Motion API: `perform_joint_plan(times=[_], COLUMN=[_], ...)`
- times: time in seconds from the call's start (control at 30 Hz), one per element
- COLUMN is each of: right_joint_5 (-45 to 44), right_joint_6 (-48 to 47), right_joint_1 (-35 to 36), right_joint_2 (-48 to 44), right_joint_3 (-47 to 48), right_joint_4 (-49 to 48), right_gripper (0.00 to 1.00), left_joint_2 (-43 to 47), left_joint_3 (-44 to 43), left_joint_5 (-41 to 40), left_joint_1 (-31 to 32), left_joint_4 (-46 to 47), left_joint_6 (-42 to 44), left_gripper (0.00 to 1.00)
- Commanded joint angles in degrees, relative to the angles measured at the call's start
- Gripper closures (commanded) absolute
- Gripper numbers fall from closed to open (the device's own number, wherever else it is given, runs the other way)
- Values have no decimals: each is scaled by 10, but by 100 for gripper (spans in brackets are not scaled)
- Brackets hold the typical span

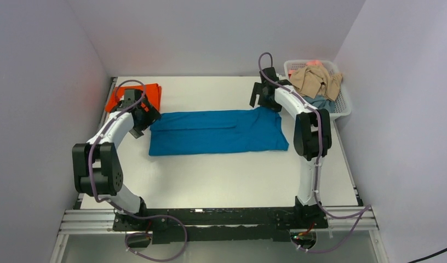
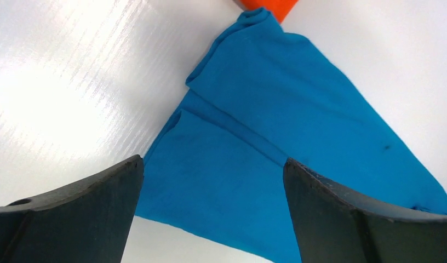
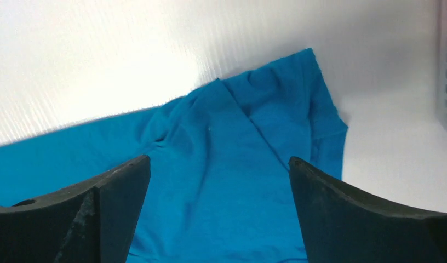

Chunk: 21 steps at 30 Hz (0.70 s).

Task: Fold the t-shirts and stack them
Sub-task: Fold the other side of the tshirt into a rectangle, then rotate the tshirt 90 degrees

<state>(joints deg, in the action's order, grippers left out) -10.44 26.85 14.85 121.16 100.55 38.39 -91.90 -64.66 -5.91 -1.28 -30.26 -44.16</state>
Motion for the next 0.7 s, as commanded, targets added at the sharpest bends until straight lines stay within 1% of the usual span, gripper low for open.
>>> perform_joint_plan(times=[0.0, 0.1, 0.2, 0.27, 0.37, 0.4, 0.5, 0.57, 0.67], right_joint_5=[13, 75, 121, 165, 201, 205, 195, 173, 155], right_joint_6=[-8, -11, 7, 16, 33, 39, 52, 55, 50], right_joint_1=[-3, -1, 3, 6, 9, 9, 8, 7, -4], right_joint_2=[-97, -173, -242, -279, -314, -317, -303, -280, -222], right_joint_3=[-62, -179, -292, -360, -432, -447, -459, -447, -410], right_joint_4=[-34, -92, -140, -174, -213, -227, -233, -230, -225], right_gripper=[0, 0, 0, 0, 0, 0, 0, 0, 0], left_joint_2=[64, 70, 47, 7, -78, -114, -178, -201, -214], left_joint_3=[-3, 12, 12, -29, -108, -128, -168, -171, -148], left_joint_5=[22, 76, 139, 165, 166, 170, 191, 186, 179], left_joint_1=[0, 2, 16, 41, 73, 80, 90, 93, 96], left_joint_4=[0, 30, 74, 77, 51, 47, 39, 36, 34], left_joint_6=[20, 39, 68, 91, 124, 127, 127, 126, 121], left_gripper=[1, 1, 1, 1, 1, 1, 1, 1, 1])
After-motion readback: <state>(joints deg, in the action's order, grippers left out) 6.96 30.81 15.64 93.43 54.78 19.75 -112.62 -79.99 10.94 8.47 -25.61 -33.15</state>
